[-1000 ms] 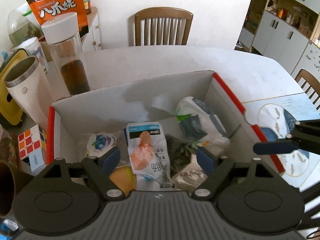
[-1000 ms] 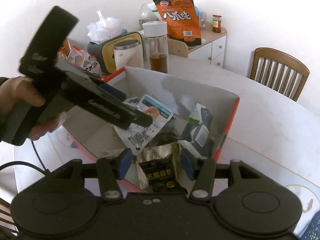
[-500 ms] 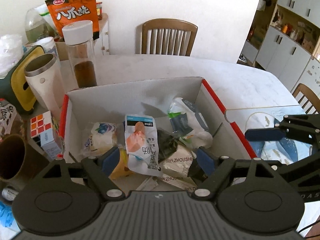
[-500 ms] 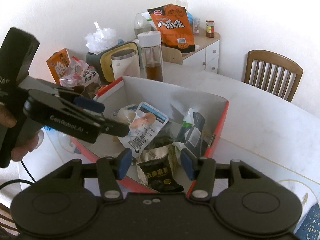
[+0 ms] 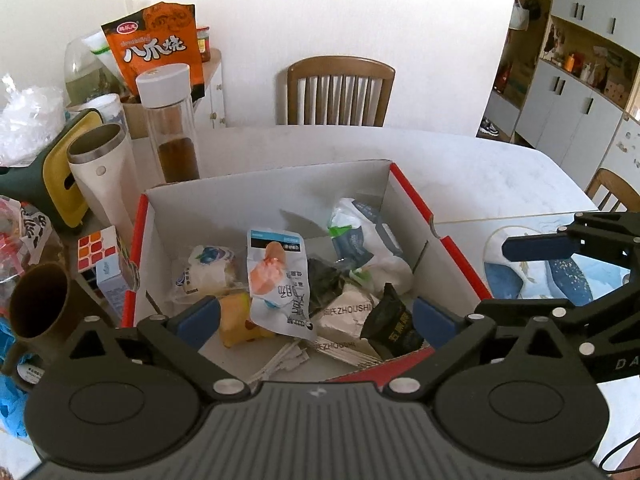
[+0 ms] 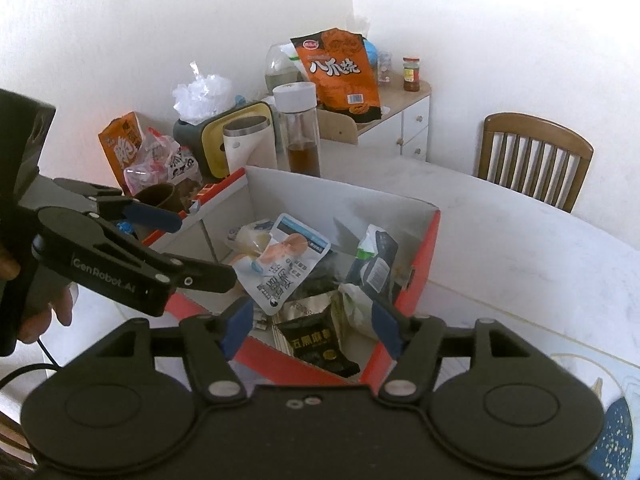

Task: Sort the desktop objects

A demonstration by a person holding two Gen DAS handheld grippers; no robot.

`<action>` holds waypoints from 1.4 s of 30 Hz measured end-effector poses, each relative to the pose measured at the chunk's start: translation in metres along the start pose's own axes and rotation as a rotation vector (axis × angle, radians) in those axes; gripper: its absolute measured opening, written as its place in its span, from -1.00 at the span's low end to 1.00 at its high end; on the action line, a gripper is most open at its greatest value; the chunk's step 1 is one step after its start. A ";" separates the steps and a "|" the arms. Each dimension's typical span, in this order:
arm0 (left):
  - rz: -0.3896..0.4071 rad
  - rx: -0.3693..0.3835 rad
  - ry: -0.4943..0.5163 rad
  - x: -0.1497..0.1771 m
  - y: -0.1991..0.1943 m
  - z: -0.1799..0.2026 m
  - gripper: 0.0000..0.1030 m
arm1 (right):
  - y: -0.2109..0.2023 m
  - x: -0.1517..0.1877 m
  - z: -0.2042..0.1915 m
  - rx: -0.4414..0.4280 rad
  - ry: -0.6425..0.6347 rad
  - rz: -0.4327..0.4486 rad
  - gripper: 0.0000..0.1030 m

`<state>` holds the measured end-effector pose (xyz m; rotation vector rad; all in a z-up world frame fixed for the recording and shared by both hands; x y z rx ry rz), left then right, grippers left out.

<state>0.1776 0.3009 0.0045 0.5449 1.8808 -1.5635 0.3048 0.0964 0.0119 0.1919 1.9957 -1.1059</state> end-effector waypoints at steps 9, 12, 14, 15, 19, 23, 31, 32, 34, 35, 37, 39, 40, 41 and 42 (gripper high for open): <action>0.023 -0.037 0.001 0.006 -0.012 0.012 0.99 | -0.016 0.004 0.005 0.016 0.009 0.041 0.66; 0.026 -0.049 0.006 0.008 -0.015 0.015 0.99 | -0.018 0.007 0.007 0.016 0.019 0.040 0.67; 0.024 -0.053 -0.002 0.010 -0.017 0.015 0.99 | -0.019 0.010 0.008 0.012 0.026 0.039 0.68; 0.023 -0.059 -0.006 0.011 -0.017 0.015 0.99 | -0.020 0.011 0.008 0.011 0.028 0.038 0.69; 0.017 -0.069 -0.006 0.015 -0.020 0.017 0.99 | -0.021 0.013 0.009 0.003 0.031 0.037 0.70; 0.011 -0.073 -0.011 0.019 -0.021 0.019 0.99 | -0.022 0.014 0.008 -0.003 0.029 0.034 0.71; 0.002 -0.124 0.023 0.023 -0.022 0.020 0.99 | -0.020 0.017 0.006 -0.011 0.030 0.027 0.71; 0.000 -0.126 0.027 0.023 -0.022 0.021 0.99 | -0.020 0.017 0.006 -0.012 0.031 0.026 0.71; 0.000 -0.126 0.031 0.023 -0.021 0.022 0.99 | -0.020 0.017 0.005 -0.013 0.030 0.025 0.71; -0.001 -0.130 0.033 0.023 -0.021 0.021 0.99 | -0.020 0.017 0.005 -0.013 0.031 0.025 0.71; 0.003 -0.132 0.034 0.023 -0.022 0.022 0.99 | -0.020 0.017 0.005 -0.012 0.031 0.024 0.71; 0.002 -0.138 0.034 0.024 -0.022 0.021 0.99 | -0.020 0.017 0.005 -0.012 0.031 0.025 0.71; 0.002 -0.138 0.032 0.024 -0.022 0.021 0.99 | -0.020 0.017 0.005 -0.012 0.031 0.024 0.71; 0.000 -0.139 0.031 0.024 -0.022 0.020 0.99 | -0.020 0.018 0.005 -0.011 0.033 0.024 0.71; -0.002 -0.138 0.032 0.025 -0.021 0.020 0.99 | -0.019 0.018 0.005 -0.010 0.036 0.023 0.71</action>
Point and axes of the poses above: each gripper's, at about its wrist camera, not at the fingertips, and y roughly the way its jaws point, z to its right, x to its underside, the point moved 7 cm from there along y, roughly the way its jaws point, and after that the axes turned 10 degrees about y, right-handed, at the moved point
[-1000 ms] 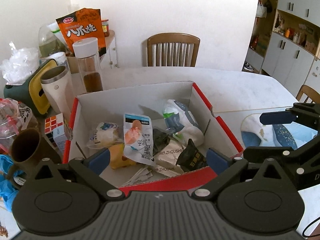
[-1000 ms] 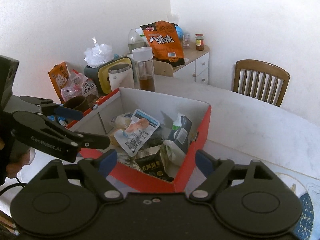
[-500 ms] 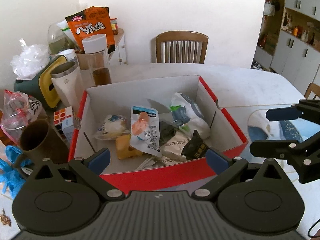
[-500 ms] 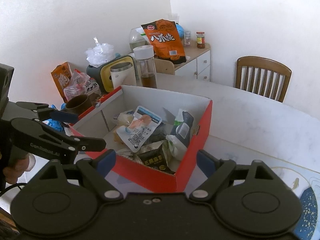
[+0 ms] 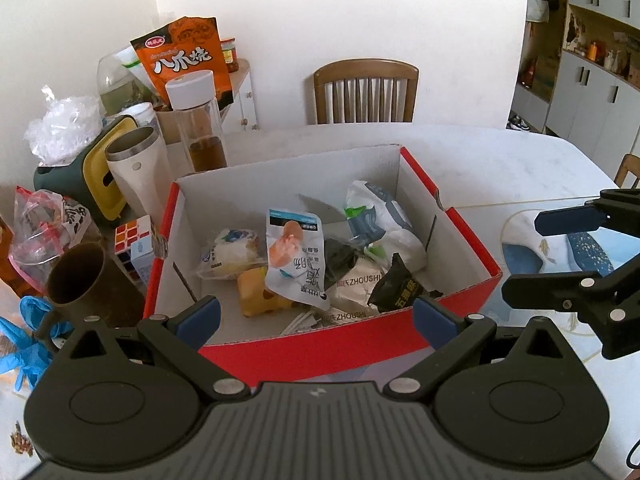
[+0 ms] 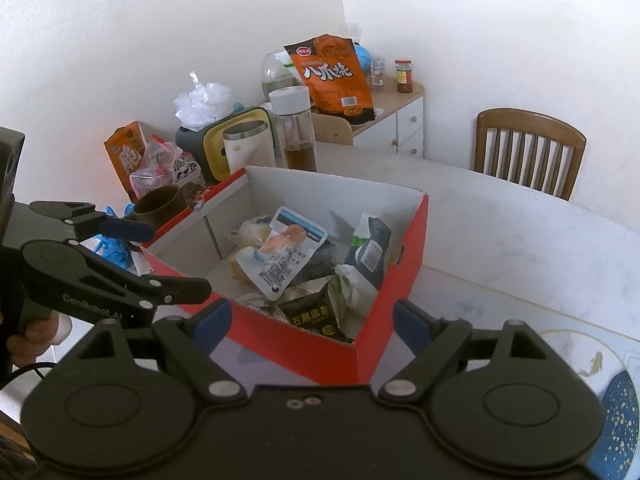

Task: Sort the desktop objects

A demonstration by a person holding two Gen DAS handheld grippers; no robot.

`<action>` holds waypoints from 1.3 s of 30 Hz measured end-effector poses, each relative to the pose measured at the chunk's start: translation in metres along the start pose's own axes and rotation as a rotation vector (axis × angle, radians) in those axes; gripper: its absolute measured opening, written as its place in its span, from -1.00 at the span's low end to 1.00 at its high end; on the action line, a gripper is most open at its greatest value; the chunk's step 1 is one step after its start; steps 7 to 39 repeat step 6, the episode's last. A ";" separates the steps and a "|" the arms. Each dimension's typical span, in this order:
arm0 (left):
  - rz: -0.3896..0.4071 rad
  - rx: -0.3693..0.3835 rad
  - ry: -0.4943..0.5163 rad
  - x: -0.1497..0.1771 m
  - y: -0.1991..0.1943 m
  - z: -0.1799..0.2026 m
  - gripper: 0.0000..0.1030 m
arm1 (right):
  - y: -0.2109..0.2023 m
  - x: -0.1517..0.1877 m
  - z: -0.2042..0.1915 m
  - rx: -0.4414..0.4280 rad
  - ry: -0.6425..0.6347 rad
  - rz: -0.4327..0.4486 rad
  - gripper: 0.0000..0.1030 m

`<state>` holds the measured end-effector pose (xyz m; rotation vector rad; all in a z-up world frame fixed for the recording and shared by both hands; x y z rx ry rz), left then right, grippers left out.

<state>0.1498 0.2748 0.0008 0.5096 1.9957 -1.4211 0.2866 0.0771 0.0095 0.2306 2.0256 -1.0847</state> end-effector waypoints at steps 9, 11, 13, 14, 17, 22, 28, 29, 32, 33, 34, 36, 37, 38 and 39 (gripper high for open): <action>-0.009 0.006 -0.004 0.003 0.001 0.000 0.99 | -0.002 0.005 0.009 0.015 0.015 -0.002 0.71; -0.009 0.006 -0.004 0.003 0.001 0.000 0.99 | -0.002 0.005 0.009 0.015 0.015 -0.002 0.71; -0.009 0.006 -0.004 0.003 0.001 0.000 0.99 | -0.002 0.005 0.009 0.015 0.015 -0.002 0.71; -0.009 0.006 -0.004 0.003 0.001 0.000 0.99 | -0.002 0.005 0.009 0.015 0.015 -0.002 0.71; -0.009 0.006 -0.004 0.003 0.001 0.000 0.99 | -0.002 0.005 0.009 0.015 0.015 -0.002 0.71; -0.009 0.006 -0.004 0.003 0.001 0.000 0.99 | -0.002 0.005 0.009 0.015 0.015 -0.002 0.71; -0.009 0.006 -0.004 0.003 0.001 0.000 0.99 | -0.002 0.005 0.009 0.015 0.015 -0.002 0.71; -0.009 0.006 -0.004 0.003 0.001 0.000 0.99 | -0.002 0.005 0.009 0.015 0.015 -0.002 0.71; -0.009 0.006 -0.004 0.003 0.001 0.000 0.99 | -0.002 0.005 0.009 0.015 0.015 -0.002 0.71; -0.009 0.006 -0.004 0.003 0.001 0.000 0.99 | -0.002 0.005 0.009 0.015 0.015 -0.002 0.71; -0.009 0.006 -0.004 0.003 0.001 0.000 0.99 | -0.002 0.005 0.009 0.015 0.015 -0.002 0.71; -0.009 0.006 -0.004 0.003 0.001 0.000 0.99 | -0.002 0.005 0.009 0.015 0.015 -0.002 0.71; -0.009 0.006 -0.004 0.003 0.001 0.000 0.99 | -0.002 0.005 0.009 0.015 0.015 -0.002 0.71; -0.009 0.006 -0.004 0.003 0.001 0.000 0.99 | -0.002 0.005 0.009 0.015 0.015 -0.002 0.71; -0.009 0.006 -0.004 0.003 0.001 0.000 0.99 | -0.002 0.005 0.009 0.015 0.015 -0.002 0.71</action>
Point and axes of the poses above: each gripper's, at about its wrist camera, not at the fingertips, and y roughly the way its jaws point, z to its right, x to its underside, the point moved 7 cm from there along y, roughly the way its jaws point, and after that the axes turned 10 degrees about y, right-handed, at the moved point
